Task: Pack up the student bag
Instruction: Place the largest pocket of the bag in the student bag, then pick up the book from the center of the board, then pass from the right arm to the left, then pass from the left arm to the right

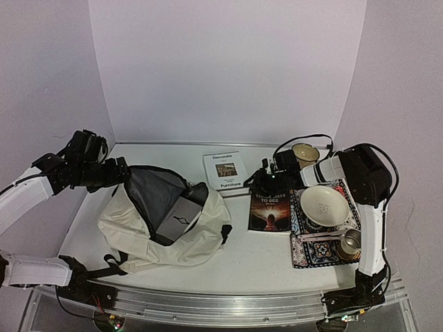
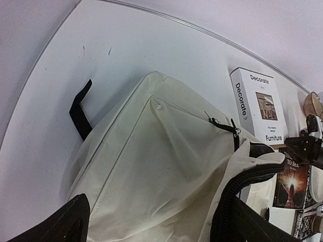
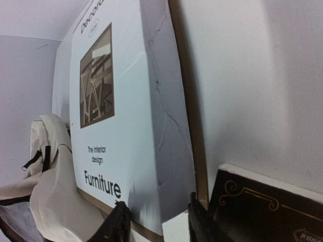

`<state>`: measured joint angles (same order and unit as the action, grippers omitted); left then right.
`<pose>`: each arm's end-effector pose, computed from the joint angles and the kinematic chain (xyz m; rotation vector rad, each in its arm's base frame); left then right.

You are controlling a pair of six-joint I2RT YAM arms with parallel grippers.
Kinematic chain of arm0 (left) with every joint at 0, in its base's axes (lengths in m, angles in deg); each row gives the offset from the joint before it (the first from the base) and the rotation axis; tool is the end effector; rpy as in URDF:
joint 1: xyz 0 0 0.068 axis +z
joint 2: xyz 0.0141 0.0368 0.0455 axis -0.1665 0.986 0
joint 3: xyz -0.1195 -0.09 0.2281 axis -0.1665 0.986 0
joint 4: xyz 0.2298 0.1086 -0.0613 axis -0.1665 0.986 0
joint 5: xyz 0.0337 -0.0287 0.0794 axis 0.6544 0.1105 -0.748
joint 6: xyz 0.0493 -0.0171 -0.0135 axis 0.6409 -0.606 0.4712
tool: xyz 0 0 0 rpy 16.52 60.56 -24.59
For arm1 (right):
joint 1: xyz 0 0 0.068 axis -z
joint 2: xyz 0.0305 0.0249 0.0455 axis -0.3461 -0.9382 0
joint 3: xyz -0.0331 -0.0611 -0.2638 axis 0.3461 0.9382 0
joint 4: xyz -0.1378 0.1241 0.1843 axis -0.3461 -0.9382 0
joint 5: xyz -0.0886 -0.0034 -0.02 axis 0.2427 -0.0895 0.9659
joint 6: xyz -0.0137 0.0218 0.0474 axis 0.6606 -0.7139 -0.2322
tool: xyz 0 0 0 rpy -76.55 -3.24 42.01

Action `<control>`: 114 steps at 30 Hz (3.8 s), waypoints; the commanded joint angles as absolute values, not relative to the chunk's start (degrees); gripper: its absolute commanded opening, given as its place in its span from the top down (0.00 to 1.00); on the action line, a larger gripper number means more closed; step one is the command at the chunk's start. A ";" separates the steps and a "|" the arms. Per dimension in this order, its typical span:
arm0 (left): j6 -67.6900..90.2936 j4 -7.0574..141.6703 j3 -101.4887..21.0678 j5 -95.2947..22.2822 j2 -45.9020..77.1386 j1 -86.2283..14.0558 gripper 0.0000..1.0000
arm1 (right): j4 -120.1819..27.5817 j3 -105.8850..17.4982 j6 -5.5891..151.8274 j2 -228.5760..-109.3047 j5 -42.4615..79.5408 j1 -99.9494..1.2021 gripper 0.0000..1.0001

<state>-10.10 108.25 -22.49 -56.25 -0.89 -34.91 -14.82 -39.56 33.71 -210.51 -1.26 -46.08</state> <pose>0.1945 -0.0842 0.3057 -0.2557 2.3105 -0.2847 0.4071 0.2153 0.1434 0.0233 2.1188 1.2608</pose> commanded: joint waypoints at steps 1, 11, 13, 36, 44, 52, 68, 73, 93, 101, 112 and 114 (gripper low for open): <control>-9.54 107.47 -27.04 -54.32 -2.28 -34.55 0.07 | -10.08 -40.39 30.51 -211.55 -4.47 -45.42 0.69; -8.38 107.38 -31.78 -45.06 -4.52 -34.56 0.01 | -7.19 -39.78 28.25 -208.93 -6.89 -44.91 0.99; -8.69 107.27 -31.90 -45.00 -4.16 -34.55 0.01 | -6.69 -39.50 27.80 -208.11 -7.19 -44.93 1.00; -15.59 83.80 -27.35 -27.42 8.43 -34.55 0.01 | -3.29 -31.12 23.92 -185.94 -8.36 -44.19 1.00; -20.53 70.84 -25.57 -20.51 14.07 -34.61 0.01 | 3.85 -25.89 18.05 -179.11 -12.35 -44.64 1.00; -25.65 60.63 -26.53 -14.17 19.71 -34.85 0.01 | 11.28 -23.84 13.15 -177.49 -14.81 -48.12 1.00; -30.41 56.38 -27.46 -14.21 21.39 -35.70 0.12 | 18.33 -27.51 9.98 -182.00 -16.23 -55.47 1.00; -31.89 54.97 -27.32 -12.47 21.08 -35.73 0.28 | 19.57 -28.23 9.63 -183.52 -16.31 -56.89 1.00; -41.59 49.12 -17.16 -25.31 9.61 -35.78 0.74 | 26.31 -19.37 12.97 -183.85 3.98 -65.33 0.39; -45.65 43.39 -13.89 -29.70 8.76 -36.95 0.76 | 38.43 -15.23 12.85 -186.26 10.71 -69.88 0.02; -47.46 39.57 -12.44 -35.29 10.06 -41.38 0.77 | 46.73 -19.14 12.08 -190.48 11.75 -71.39 0.02; -47.80 39.32 -12.27 -36.06 10.47 -42.04 0.77 | 46.98 -19.77 12.33 -190.57 11.56 -71.48 0.02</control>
<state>-46.46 45.14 -12.46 -33.22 10.60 -40.91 27.44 -15.84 11.98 -190.49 10.90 -71.08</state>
